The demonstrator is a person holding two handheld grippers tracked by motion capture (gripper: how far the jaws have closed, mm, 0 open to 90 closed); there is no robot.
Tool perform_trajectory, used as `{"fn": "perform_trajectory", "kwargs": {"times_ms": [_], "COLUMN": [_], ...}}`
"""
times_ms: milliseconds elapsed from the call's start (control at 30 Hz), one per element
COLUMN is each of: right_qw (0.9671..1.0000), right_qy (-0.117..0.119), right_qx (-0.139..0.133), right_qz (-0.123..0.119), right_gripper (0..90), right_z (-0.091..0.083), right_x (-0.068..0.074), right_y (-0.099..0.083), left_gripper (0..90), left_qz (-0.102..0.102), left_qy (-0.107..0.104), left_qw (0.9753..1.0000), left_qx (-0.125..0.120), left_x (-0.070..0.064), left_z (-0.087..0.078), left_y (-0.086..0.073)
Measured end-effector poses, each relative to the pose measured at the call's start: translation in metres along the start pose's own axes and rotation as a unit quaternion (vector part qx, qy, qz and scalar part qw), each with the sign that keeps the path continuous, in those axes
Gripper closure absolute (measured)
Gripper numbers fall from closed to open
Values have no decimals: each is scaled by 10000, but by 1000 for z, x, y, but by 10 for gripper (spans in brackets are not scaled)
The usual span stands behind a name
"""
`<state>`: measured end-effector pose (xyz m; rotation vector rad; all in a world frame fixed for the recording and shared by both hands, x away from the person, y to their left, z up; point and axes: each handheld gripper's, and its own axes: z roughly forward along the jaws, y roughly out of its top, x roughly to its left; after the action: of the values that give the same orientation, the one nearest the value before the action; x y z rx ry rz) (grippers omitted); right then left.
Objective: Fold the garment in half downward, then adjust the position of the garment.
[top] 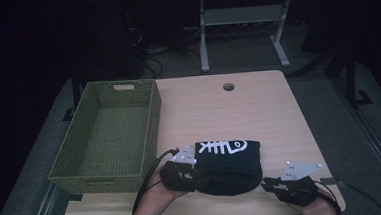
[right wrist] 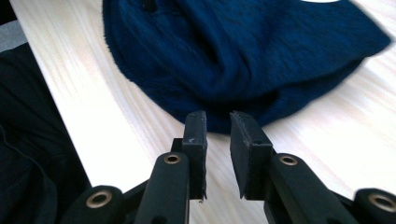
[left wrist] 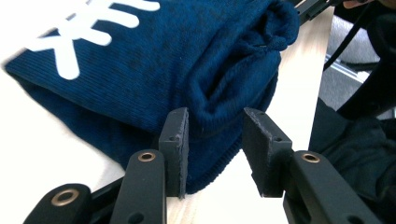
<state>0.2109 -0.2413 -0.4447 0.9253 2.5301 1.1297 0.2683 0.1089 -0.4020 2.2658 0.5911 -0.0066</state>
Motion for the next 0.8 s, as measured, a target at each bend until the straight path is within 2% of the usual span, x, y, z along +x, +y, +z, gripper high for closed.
{"fn": "perform_trajectory", "kwargs": {"times_ms": [167, 300, 400, 467, 633, 800], "right_qw": [9997, 9994, 9990, 9987, 9986, 9987], "right_qy": [-156, -65, 23, 97, 273, 385], "right_qx": [-202, -327, -433, -495, -433, -227], "right_qz": [61, -1, -71, -87, -126, -243], "right_gripper": [771, 825, 889, 895, 896, 897], "right_z": [-12, -10, -5, 2, 13, 24], "right_x": [-10, -17, -22, -29, -31, -26], "right_y": [0, 9, 16, 23, 29, 28], "left_gripper": [638, 768, 862, 899, 876, 861], "left_qz": [-11, -29, -73, -120, -174, -288], "left_qy": [-24, 28, 47, 85, 243, 346], "left_qw": [9999, 9999, 9998, 9998, 9995, 9989], "left_qx": [-102, -164, -151, -128, -137, 101], "left_x": [2, 5, 11, 16, 24, 35], "left_z": [-8, -9, -2, 3, 21, 41], "left_y": [4, 11, 17, 23, 33, 36]}}
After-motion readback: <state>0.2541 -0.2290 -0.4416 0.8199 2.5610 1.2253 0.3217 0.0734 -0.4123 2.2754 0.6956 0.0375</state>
